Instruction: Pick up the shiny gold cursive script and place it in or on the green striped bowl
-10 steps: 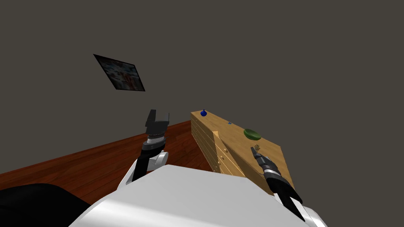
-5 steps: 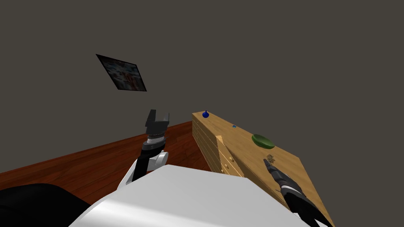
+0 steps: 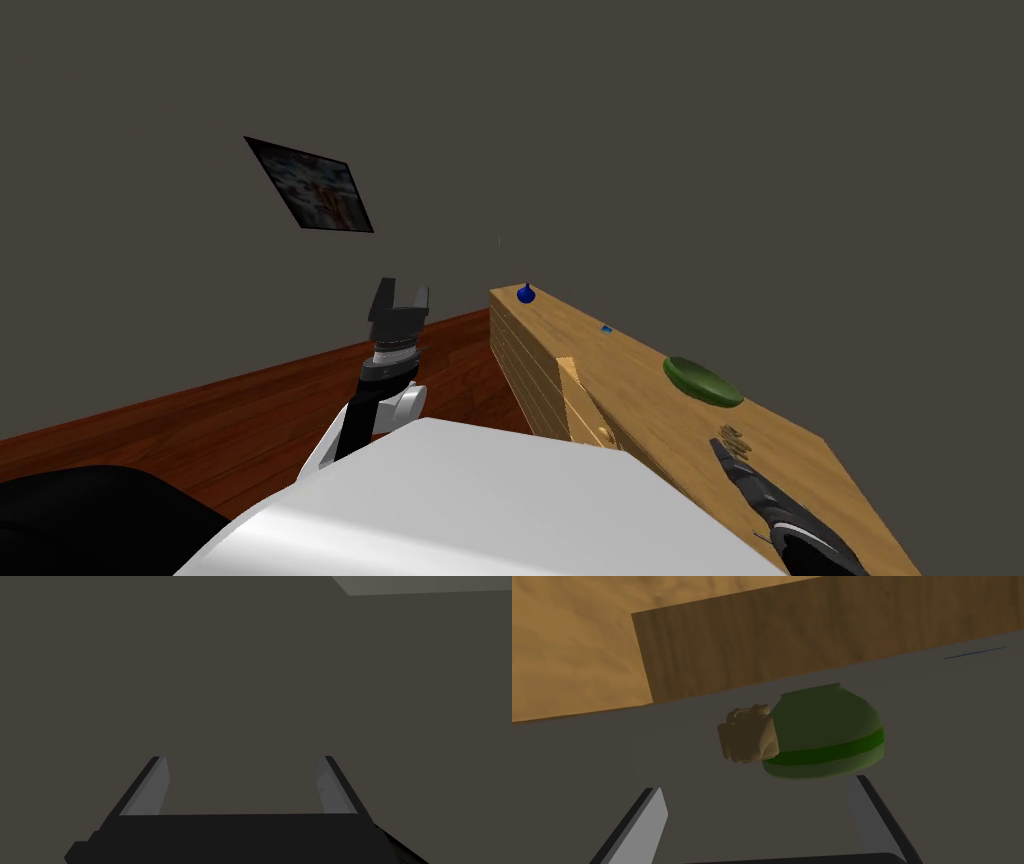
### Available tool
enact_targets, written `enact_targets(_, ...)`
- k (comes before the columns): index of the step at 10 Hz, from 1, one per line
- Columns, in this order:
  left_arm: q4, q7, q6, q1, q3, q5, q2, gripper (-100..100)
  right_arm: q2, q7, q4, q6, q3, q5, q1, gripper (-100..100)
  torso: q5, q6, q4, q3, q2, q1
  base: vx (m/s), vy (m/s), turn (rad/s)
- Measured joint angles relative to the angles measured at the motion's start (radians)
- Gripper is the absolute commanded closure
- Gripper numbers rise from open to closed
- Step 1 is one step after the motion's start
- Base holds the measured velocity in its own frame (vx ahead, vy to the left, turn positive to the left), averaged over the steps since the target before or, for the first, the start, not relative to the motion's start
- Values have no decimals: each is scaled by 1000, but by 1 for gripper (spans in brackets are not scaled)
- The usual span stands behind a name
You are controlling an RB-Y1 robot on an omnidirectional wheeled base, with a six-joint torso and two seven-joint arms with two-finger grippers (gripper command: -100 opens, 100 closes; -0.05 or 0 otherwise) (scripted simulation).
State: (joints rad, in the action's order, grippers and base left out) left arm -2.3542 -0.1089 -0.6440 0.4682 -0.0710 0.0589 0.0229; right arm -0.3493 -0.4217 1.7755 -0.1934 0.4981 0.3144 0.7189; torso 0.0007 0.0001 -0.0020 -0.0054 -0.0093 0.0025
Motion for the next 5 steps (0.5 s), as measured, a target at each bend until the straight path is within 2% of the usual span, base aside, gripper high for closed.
enact_targets(1, 0, 0, 0, 0, 0, 0, 0, 0, -16, 5, -12, -14, 14, -13, 19, -100, 0, 0, 0, 0, 0, 0, 138, 39, 56)
enact_targets(3, 0, 0, 0, 0, 0, 0, 0, 0, -40, 8, -41, -47, 33, -26, 31, -100, 0, 0, 0, 1, 1, 0, 131, 40, 50)
enact_targets(4, 0, 0, 0, 0, 0, 0, 0, 0, -52, 10, -51, -59, 47, -35, 49, -100, 0, 0, 0, 1, 1, 1, 64, 20, 4)
enact_targets(5, 0, 0, 0, 0, 0, 0, 0, 0, -53, 11, -51, -61, 48, -36, 51, 0, 0, 0, 1, 2, 5, 0, 11, 3, 0)
